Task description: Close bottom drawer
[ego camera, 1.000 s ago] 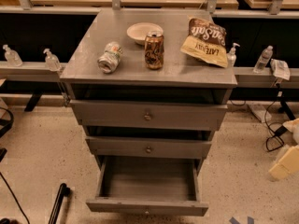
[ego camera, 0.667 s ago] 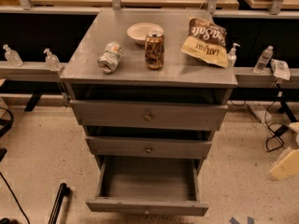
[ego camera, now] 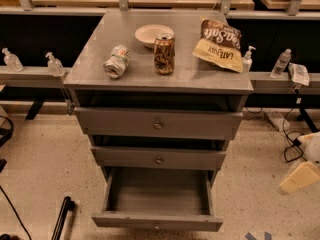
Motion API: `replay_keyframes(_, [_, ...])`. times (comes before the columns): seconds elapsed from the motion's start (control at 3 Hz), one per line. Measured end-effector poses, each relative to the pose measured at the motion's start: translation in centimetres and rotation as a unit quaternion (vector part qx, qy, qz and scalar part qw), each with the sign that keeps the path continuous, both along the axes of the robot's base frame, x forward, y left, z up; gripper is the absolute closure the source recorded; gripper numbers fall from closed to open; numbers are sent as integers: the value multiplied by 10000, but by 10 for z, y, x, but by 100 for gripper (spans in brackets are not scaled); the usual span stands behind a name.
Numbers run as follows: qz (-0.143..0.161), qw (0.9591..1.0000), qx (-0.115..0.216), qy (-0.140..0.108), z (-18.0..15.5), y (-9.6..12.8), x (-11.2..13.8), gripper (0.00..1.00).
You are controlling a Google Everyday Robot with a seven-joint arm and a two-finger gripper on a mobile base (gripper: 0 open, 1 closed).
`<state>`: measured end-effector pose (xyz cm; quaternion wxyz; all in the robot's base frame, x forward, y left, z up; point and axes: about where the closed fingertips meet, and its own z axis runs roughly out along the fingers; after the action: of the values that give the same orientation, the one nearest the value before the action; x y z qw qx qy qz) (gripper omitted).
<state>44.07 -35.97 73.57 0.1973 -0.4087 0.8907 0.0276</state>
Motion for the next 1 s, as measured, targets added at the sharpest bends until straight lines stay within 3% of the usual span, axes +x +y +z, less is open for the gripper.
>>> replay_keyframes(0.33, [260, 9970, 500, 530, -97, 7, 4, 0])
replay_keyframes(0.67, [433, 9918, 990, 679, -166, 13, 1, 0])
replay_keyframes(1.0, [748, 9835, 1494, 694, -221, 27, -10, 0])
